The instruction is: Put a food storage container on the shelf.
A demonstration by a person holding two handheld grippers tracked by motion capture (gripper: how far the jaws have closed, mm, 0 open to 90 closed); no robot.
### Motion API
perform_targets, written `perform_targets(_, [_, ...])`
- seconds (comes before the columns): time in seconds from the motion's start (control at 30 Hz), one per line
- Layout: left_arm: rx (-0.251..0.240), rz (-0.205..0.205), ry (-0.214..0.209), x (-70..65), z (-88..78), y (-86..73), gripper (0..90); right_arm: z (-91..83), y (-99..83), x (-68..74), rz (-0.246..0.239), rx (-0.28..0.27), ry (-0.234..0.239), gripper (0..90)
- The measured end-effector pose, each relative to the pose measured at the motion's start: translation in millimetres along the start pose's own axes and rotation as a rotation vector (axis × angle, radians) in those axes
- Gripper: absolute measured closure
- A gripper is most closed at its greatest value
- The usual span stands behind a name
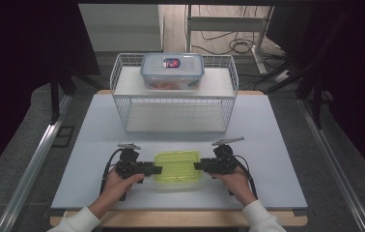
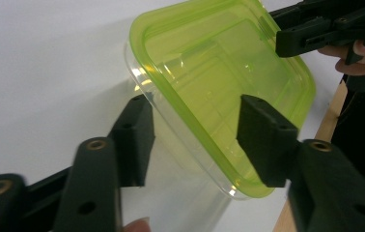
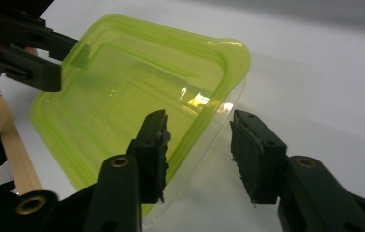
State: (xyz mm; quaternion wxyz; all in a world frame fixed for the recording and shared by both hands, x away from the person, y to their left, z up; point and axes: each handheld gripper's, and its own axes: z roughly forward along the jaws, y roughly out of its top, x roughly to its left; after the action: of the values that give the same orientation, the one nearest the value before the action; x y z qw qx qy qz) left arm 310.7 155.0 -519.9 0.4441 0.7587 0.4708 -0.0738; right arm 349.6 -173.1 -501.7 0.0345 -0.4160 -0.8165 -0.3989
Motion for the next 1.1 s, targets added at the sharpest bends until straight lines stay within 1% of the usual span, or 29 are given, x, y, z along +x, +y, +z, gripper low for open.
perform_targets(0.1, [0.000, 0.007, 0.008, 0.1, -0.5, -0.7, 57.5, -1.1, -0.3, 1.3, 0.002, 0.003, 0.004, 61.7])
perform_targets(0.13, [-0.007, 0.004, 0.006, -0.5, -0.4, -1.3, 60.0, -1.6, -0.6, 1.1, 0.002, 0.003, 0.007, 62.5])
perform_targets(0.3, [-0.011, 0.022, 0.000, -1.5, -2.7, -2.2, 64.7, -3.7, -2.4, 1.9, 0.027, -0.007, 0.032, 65.5])
perform_targets(0.43, [-0.020, 0.031, 0.003, -4.4, -4.2, -3.2, 66.5, -5.6, -3.3, 3.7, 0.034, -0.008, 0.040, 67.1])
perform_targets(0.53, [-0.033, 0.040, 0.007, -7.1, -6.4, -3.9, 68.4, -7.4, -4.2, 4.6, 0.050, -0.016, 0.051, 69.5])
perform_targets(0.67, [-0.048, 0.036, -0.002, -7.3, -8.4, -4.5, 70.6, -10.3, -4.6, 6.2, 0.056, -0.026, 0.048, 72.6])
perform_targets(1.1, [-0.068, 0.040, -0.007, -8.8, -11.8, -5.5, 73.2, -12.5, -5.7, 8.6, 0.073, -0.044, 0.038, 75.3])
